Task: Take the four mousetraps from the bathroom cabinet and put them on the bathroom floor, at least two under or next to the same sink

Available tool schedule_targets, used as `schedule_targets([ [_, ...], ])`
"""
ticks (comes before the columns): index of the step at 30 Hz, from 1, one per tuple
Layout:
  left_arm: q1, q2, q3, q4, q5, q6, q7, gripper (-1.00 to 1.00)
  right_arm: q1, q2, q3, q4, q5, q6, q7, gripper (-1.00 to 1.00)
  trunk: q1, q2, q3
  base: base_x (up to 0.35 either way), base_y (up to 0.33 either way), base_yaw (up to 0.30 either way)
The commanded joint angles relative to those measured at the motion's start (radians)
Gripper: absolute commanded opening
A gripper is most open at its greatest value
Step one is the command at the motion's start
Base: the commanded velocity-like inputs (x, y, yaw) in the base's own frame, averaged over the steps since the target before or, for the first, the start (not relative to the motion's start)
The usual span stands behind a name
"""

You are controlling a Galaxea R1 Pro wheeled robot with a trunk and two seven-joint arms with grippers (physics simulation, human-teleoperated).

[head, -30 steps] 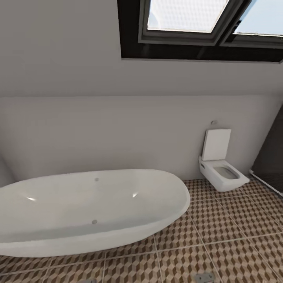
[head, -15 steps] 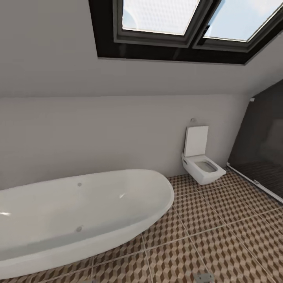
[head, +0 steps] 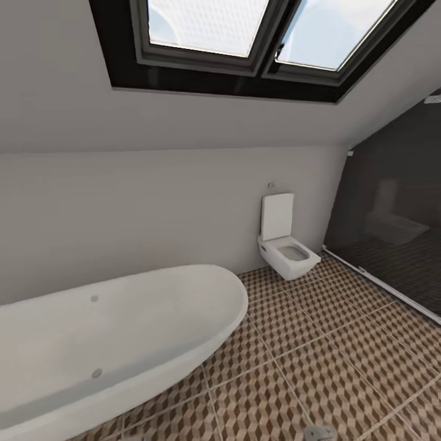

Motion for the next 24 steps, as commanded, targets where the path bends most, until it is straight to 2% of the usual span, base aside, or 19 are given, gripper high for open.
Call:
schedule_targets([
  [1,0.000,0.001,0.000,0.000,0.000,0.000,0.000,1.00,0.000,0.000,0.000,0.000,0.000,0.000,0.000,1.00,0.000,0.000,0.000,0.000,0.000,-0.285],
  [24,0.000,0.013,0.000,0.007,-0.001,0.000,0.002,1.00,0.000,0.000,0.000,0.001,0.000,0.000,0.000,1.00,0.000,0.000,0.011,0.000,0.000,-0.285],
])
